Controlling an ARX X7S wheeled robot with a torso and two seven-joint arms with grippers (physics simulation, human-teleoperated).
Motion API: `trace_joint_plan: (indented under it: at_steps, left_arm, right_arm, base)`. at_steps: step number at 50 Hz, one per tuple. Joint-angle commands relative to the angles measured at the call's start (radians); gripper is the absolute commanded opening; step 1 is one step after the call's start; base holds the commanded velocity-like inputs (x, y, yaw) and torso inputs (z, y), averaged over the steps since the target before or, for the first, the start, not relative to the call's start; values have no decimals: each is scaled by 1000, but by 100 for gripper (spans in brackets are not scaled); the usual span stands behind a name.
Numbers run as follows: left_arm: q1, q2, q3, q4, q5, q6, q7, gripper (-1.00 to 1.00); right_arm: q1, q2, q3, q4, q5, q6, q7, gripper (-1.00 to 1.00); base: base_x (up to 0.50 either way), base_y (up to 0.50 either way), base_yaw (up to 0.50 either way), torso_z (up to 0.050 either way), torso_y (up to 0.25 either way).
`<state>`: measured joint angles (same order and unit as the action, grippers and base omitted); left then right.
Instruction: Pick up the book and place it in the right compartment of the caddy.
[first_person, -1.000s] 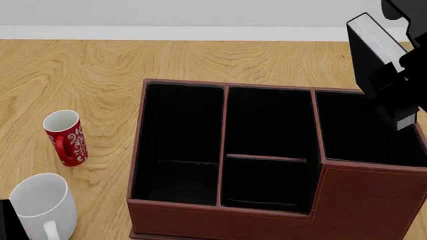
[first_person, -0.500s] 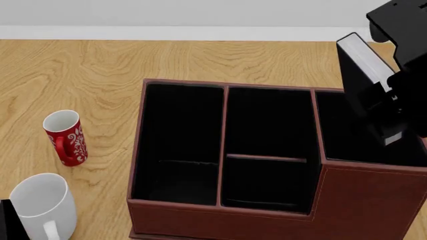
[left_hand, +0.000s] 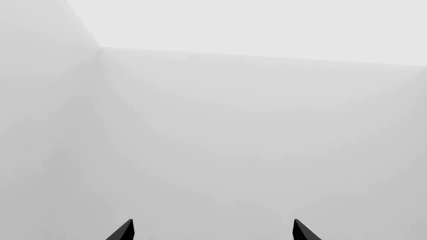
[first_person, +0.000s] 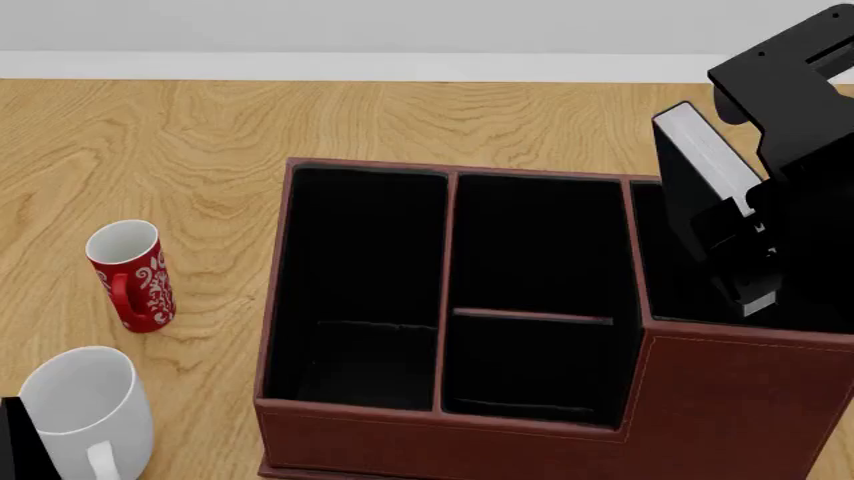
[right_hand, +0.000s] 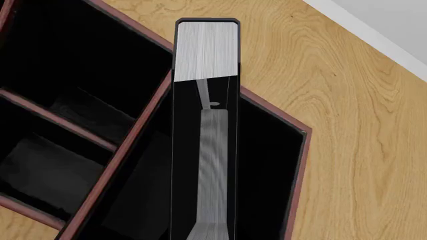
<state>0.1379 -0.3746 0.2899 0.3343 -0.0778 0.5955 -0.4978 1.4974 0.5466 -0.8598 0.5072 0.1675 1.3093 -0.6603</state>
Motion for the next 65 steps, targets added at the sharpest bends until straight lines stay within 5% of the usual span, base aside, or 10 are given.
trace_joint_plan:
  at_steps: [1,40,41,65]
  left_arm:
    - [-2,-1,1,-1,-1,-4,-4,100]
    - [-6,-5,3,-5,4,-11,-18,100]
    - [-7,-5,4,-6,3,-10,-18,100]
    - [-8,-10,10,-5,4,-7,-20,100]
  right_arm:
    - [-16,-1,11,19,-31,-41,20,-100]
    - [-47,-49,46,150,-41,-113,90,-100]
    - [-45,-50,49,150,-41,-108,92,100]
    - [-30,-48,56,150,-43,-105,103,100]
  base:
    - [0,0,0,0,0]
    - [0,0,0,0,1]
    - [0,0,0,0,10]
    - [0,0,0,0,0]
